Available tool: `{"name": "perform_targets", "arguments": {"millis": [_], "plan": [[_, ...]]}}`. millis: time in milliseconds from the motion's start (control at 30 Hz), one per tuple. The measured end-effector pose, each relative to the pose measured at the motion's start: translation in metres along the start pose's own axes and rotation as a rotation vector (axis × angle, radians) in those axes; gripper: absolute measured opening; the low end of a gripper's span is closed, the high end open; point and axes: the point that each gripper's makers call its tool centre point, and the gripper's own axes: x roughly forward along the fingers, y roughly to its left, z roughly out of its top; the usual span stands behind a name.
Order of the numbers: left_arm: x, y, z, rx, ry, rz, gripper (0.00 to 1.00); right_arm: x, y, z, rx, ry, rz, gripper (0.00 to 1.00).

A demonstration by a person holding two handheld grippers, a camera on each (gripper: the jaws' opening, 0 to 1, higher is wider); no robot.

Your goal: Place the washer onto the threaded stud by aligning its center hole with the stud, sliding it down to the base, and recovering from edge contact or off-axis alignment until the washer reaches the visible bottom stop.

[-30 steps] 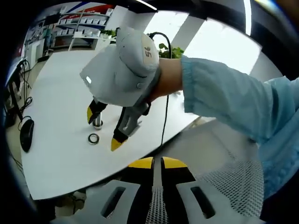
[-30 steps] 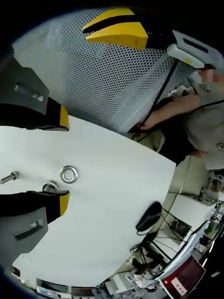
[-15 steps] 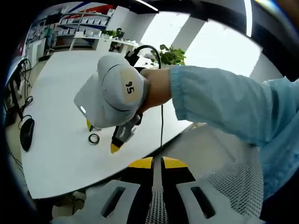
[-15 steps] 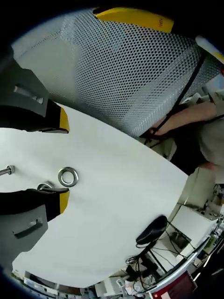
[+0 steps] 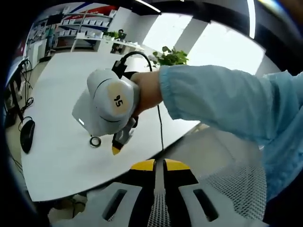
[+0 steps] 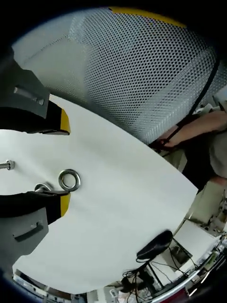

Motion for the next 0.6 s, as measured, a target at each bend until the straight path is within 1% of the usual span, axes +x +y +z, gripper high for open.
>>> {"name": "perform_targets", "arguments": {"millis": [67,133,167,200,267,300,400,500,600], "plan": [[0.0,0.0,0.0,-0.001,0.0,0.001,0.03,0.002,-0.004,0.0,0.005,0.001,-0.006,0.48],[0.0,0.0,0.001,-0.002,-0.008,0.002,0.03,0.002,-0.012,-0.005,0.049,0.021,-0.033,0.46],[0.0,0.0,0.001,-0.002,-0.008,0.002,0.03,0.003,-0.016,-0.005,0.053,0.02,-0.04,0.45],[0.0,0.0,0.001,-0.002,-0.005,0.002,0.03,0.004,-0.018,-0.005,0.055,0.014,-0.037,0.45],[0.001,0.001,0.001,-0.001,0.001,0.003,0.03,0.007,-0.019,-0.003,0.1,-0.004,-0.012,0.45],[0.001,0.001,0.0,-0.002,0.003,0.004,0.03,0.009,-0.022,-0.003,0.102,-0.006,-0.011,0.45],[0.001,0.001,-0.001,-0.004,0.015,0.005,0.03,0.013,-0.026,-0.007,0.109,0.01,-0.008,0.45],[0.001,0.001,-0.001,-0.006,0.01,0.007,0.03,0.016,-0.024,-0.014,0.146,0.031,0.013,0.42],[0.001,0.002,0.0,-0.009,0.002,0.012,0.03,0.019,-0.022,-0.016,0.16,0.034,0.025,0.41]]}}
